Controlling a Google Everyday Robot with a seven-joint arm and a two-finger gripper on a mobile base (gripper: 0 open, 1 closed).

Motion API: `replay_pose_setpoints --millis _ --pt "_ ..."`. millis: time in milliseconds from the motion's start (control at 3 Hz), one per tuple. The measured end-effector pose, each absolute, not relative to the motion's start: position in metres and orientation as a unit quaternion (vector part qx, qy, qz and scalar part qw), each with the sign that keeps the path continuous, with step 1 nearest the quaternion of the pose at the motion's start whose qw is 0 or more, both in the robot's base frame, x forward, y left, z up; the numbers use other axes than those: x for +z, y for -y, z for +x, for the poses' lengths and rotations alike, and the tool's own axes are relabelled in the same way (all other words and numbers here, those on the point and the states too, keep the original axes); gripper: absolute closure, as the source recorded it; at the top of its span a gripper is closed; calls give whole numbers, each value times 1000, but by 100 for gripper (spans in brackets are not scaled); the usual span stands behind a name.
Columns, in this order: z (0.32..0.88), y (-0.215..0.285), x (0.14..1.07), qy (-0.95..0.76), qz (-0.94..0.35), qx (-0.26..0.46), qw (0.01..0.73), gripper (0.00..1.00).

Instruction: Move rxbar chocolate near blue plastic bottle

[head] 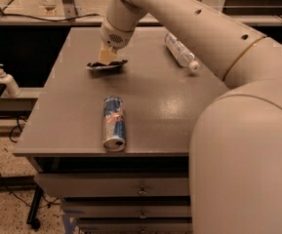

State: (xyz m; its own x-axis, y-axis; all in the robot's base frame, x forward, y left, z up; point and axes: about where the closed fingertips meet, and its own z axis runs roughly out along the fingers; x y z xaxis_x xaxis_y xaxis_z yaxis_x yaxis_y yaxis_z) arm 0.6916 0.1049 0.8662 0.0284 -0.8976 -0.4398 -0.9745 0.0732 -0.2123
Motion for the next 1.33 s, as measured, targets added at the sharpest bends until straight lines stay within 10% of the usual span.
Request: replay_pose_setpoints --millis 667,1333 --pt "673 -75 924 -675 -688 38 264 100" --pt "657 -58 934 -670 -698 36 251 59"
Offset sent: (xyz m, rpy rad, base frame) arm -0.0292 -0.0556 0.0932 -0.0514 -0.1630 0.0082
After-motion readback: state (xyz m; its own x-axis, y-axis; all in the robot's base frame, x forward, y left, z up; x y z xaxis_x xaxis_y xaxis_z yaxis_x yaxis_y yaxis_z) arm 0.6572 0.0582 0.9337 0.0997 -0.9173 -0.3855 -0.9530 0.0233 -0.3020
